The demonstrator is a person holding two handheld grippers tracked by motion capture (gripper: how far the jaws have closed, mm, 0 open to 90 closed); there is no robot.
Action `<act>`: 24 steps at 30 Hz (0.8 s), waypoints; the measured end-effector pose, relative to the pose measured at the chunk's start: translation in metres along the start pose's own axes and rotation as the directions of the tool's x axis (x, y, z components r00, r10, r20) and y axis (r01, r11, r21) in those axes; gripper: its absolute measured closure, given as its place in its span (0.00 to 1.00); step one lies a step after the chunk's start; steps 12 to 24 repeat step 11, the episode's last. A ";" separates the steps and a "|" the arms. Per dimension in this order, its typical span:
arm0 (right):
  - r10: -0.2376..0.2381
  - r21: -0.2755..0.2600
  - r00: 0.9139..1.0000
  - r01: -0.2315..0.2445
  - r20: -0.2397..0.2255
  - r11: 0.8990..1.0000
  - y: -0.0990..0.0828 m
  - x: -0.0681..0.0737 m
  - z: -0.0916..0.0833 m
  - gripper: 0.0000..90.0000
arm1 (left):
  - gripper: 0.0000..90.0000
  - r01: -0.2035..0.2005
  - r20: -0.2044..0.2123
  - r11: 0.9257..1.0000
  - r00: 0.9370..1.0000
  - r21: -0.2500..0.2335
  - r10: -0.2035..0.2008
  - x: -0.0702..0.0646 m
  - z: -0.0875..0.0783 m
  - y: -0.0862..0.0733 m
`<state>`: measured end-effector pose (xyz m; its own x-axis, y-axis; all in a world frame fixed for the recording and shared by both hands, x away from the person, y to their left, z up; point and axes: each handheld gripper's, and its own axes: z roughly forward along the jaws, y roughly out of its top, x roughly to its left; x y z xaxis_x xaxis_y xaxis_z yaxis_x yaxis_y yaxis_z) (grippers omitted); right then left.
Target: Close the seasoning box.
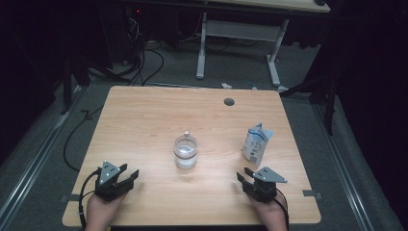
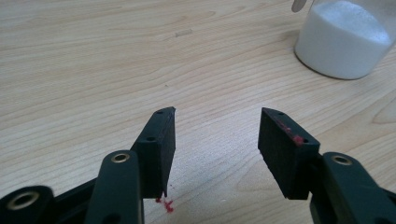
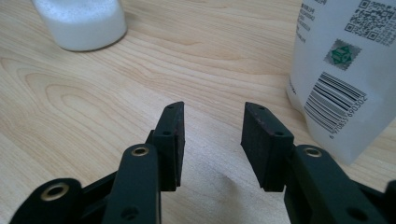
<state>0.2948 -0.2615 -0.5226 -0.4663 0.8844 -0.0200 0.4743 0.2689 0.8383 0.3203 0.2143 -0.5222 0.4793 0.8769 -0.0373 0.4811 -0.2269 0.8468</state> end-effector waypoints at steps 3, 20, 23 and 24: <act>-0.009 0.004 1.000 0.009 -0.008 1.000 0.000 0.002 0.000 0.65 | 0.52 -0.006 -0.004 1.000 1.000 0.002 0.006 -0.002 -0.001 0.000; -0.011 -0.002 1.000 0.011 -0.013 1.000 0.003 0.003 0.001 0.58 | 0.49 -0.003 0.007 1.000 1.000 0.014 0.003 0.001 0.003 0.000; -0.011 -0.002 1.000 0.011 -0.013 1.000 0.003 0.003 0.001 0.58 | 0.49 -0.003 0.007 1.000 1.000 0.014 0.003 0.001 0.003 0.000; -0.011 -0.002 1.000 0.011 -0.013 1.000 0.003 0.003 0.001 0.58 | 0.49 -0.003 0.007 1.000 1.000 0.014 0.003 0.001 0.003 0.000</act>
